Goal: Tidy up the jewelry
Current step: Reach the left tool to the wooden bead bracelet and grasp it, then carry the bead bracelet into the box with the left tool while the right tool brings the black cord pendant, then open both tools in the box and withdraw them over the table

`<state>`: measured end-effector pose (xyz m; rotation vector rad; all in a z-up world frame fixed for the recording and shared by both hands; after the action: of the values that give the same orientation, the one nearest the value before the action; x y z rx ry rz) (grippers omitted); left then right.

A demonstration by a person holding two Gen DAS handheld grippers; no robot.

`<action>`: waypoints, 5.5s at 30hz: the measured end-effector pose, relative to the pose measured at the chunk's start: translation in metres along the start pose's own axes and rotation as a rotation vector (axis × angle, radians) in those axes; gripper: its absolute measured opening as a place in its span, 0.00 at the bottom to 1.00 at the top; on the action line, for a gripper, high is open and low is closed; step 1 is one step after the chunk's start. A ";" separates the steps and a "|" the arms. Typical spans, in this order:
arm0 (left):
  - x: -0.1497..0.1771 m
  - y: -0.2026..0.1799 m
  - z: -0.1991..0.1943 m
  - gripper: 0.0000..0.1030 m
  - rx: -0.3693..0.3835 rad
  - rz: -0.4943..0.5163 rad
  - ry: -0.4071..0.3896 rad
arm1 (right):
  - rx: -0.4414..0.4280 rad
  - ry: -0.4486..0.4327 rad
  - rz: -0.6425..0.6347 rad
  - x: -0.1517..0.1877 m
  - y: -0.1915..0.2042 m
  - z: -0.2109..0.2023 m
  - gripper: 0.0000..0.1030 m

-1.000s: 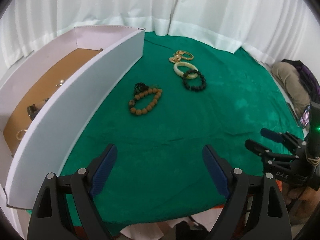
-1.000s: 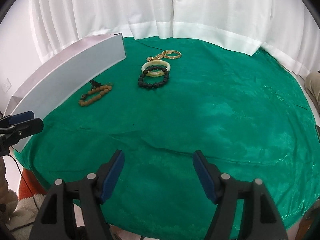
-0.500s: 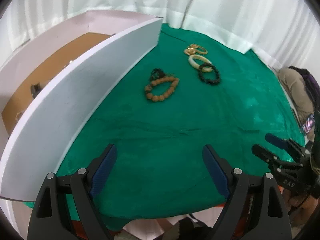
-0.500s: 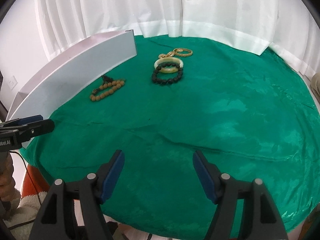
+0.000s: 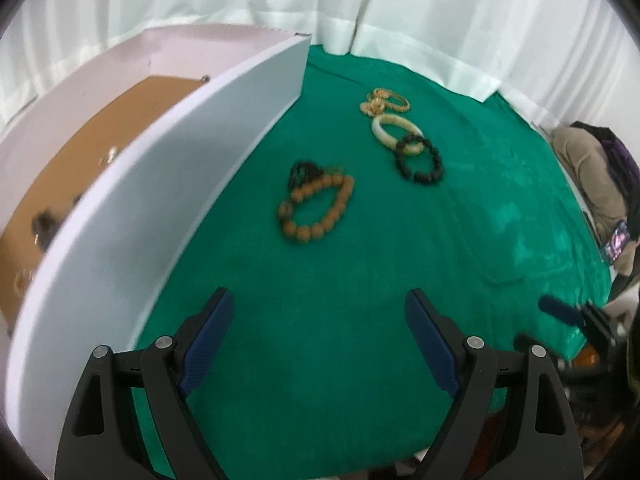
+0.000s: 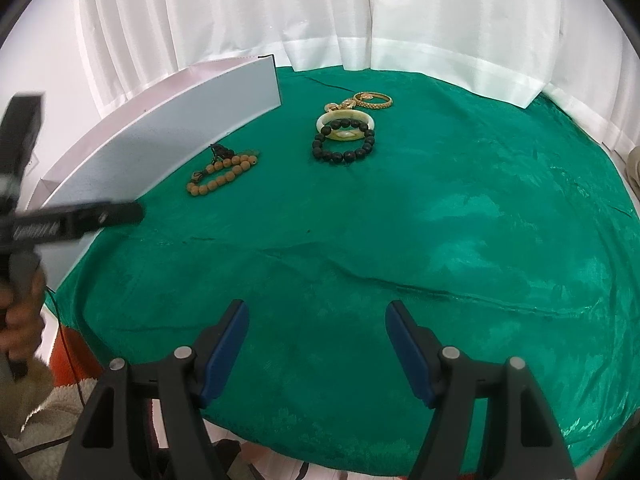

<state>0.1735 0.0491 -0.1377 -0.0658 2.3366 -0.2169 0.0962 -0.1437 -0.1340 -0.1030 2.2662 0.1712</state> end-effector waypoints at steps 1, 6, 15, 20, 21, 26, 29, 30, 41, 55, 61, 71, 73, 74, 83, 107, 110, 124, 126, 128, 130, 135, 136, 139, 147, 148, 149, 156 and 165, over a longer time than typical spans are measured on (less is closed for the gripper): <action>-0.006 -0.001 0.005 0.85 0.008 0.007 -0.004 | 0.001 -0.001 0.000 0.000 0.000 0.000 0.70; -0.028 -0.007 0.044 0.82 0.015 0.069 -0.013 | 0.002 -0.003 0.008 0.000 -0.002 -0.001 0.70; -0.025 -0.002 0.103 0.51 -0.049 0.122 0.030 | 0.004 -0.002 0.022 0.002 -0.009 -0.004 0.70; -0.014 -0.014 0.091 0.22 0.023 0.146 0.064 | 0.009 0.006 0.039 0.004 -0.014 -0.001 0.70; -0.012 -0.015 0.088 0.20 0.034 0.142 0.066 | 0.009 0.008 0.040 0.004 -0.014 0.000 0.70; -0.001 -0.015 0.060 0.01 0.090 0.090 0.075 | 0.002 0.013 0.035 0.005 -0.012 0.001 0.70; 0.005 -0.012 0.051 0.03 0.098 0.064 0.086 | 0.002 0.015 0.032 0.005 -0.010 0.002 0.70; 0.006 -0.011 0.049 0.04 0.090 0.072 0.083 | 0.002 0.016 0.034 0.006 -0.010 0.002 0.70; 0.014 -0.015 0.051 0.32 0.031 0.096 0.084 | 0.001 0.016 0.023 0.006 -0.005 0.001 0.70; 0.013 -0.001 0.058 0.10 0.067 -0.088 0.129 | -0.011 0.025 0.031 0.005 -0.008 0.004 0.70; -0.003 0.013 0.036 0.10 0.091 -0.209 0.072 | -0.060 -0.006 0.031 -0.038 -0.015 0.008 0.70; -0.019 0.018 -0.014 0.10 0.115 -0.242 -0.019 | -0.325 0.100 -0.200 -0.117 0.064 0.135 0.70; -0.017 0.024 -0.017 0.10 0.111 -0.262 -0.021 | -0.357 0.130 -0.293 -0.113 0.089 0.160 0.70; -0.018 0.028 -0.018 0.10 0.110 -0.268 -0.022 | -0.361 0.136 -0.331 -0.112 0.100 0.170 0.70; -0.031 0.039 -0.048 0.10 0.131 -0.285 -0.060 | -0.393 0.114 -0.216 -0.131 0.098 0.179 0.12; -0.089 0.181 -0.142 0.10 -0.111 -0.373 -0.227 | -0.673 0.110 -0.194 -0.213 0.268 0.116 0.12; -0.065 0.194 -0.123 0.10 -0.122 -0.396 -0.168 | -0.689 0.179 -0.225 -0.184 0.282 0.122 0.12; -0.028 0.187 -0.102 0.74 -0.259 -0.294 -0.143 | -0.596 0.089 -0.223 -0.157 0.267 0.093 0.69; -0.029 0.166 -0.103 0.76 -0.244 -0.252 -0.151 | -0.548 0.055 -0.217 -0.153 0.240 0.083 0.69; -0.031 0.139 -0.102 0.77 -0.218 -0.201 -0.159 | -0.487 0.031 -0.216 -0.144 0.209 0.075 0.69; -0.033 0.113 -0.101 0.78 -0.181 -0.158 -0.166 | -0.414 0.021 -0.215 -0.130 0.173 0.068 0.69; -0.033 0.036 -0.088 0.85 -0.036 -0.078 -0.172 | -0.232 0.016 -0.179 -0.090 0.079 0.051 0.69; -0.032 0.023 -0.083 0.86 -0.015 -0.062 -0.165 | -0.203 0.014 -0.168 -0.085 0.064 0.049 0.69; -0.020 -0.014 -0.058 0.86 0.026 -0.003 -0.117 | -0.087 0.008 -0.117 -0.062 0.010 0.041 0.69; 0.011 -0.055 -0.008 0.86 0.039 0.044 -0.006 | 0.127 -0.007 0.034 -0.017 -0.090 0.025 0.69; 0.013 -0.057 -0.004 0.86 0.034 0.047 -0.001 | 0.143 -0.012 0.041 -0.014 -0.095 0.025 0.69; 0.015 -0.060 0.001 0.86 0.026 0.053 0.000 | 0.160 -0.020 0.047 -0.010 -0.101 0.024 0.69; 0.021 -0.061 0.035 0.86 -0.033 0.080 0.010 | 0.190 -0.043 0.083 0.003 -0.118 0.021 0.69; 0.032 -0.056 0.037 0.86 -0.051 0.043 0.033 | 0.174 -0.054 0.104 0.014 -0.113 0.013 0.69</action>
<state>0.1765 -0.0143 -0.1756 -0.0367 2.3744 -0.1384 0.1124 -0.2531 -0.1631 0.1103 2.2232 0.0300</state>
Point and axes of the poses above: each gripper's, at about its wrist camera, not at the fingertips, and z roughly the way its jaws point, y to its left, x to its underside, the point moved 8 cm from there along z, roughly the way its jaws point, and after that the axes turned 13 degrees about -y, right-handed, at the moved point
